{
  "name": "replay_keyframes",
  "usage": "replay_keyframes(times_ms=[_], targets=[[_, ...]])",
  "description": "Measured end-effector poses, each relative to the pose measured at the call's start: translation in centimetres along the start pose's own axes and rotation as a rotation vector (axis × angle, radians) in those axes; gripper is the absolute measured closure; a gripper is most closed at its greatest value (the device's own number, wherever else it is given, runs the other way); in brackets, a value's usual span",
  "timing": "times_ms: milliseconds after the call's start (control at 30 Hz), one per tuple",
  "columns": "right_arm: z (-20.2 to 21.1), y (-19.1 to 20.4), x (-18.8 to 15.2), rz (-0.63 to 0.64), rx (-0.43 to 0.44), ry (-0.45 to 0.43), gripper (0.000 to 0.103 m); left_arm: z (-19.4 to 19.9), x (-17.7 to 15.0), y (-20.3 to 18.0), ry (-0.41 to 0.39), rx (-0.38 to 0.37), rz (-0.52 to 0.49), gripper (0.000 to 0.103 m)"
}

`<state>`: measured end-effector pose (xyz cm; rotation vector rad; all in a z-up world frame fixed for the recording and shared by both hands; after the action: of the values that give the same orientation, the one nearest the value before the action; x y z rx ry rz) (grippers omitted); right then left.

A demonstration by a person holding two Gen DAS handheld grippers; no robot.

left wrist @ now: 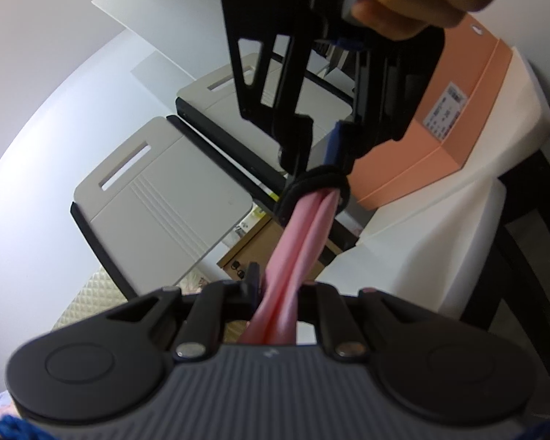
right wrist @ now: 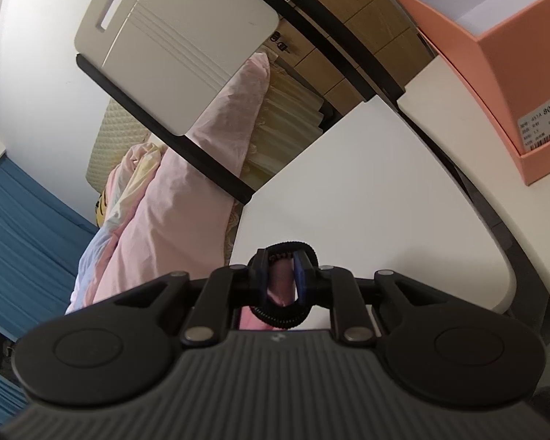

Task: Fold shopping bag
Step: 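Slide the black band down around the doubled pink tube with the right gripper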

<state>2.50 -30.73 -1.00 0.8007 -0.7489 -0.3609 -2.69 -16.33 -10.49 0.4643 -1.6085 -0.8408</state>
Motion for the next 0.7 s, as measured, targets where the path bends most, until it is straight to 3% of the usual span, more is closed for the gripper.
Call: replay_keyframes(times_ms=[400,700], targets=[[-0.5,-2.0,0.1,-0.144,0.051,0.028,0.085,0.1,0.0,0.0,-0.006,-0.008,0.025,0.091],[-1.4,-2.7,-0.4,-0.238,0.115,-0.002,0.084,-0.4,-0.1,0.7,0.021,-0.035,0.066,0.092]])
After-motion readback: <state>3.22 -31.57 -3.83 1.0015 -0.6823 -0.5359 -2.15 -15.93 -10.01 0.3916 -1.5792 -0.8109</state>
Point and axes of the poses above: each gripper's, at about its wrist camera, not at the fingertips, and z roughly against the way its jaws point, y to its left, x to its top, the point moved 2 cm from there along -z, roughly the way its jaws point, and after that the axes turned 3 degrees about y, right-handed, at the moved point
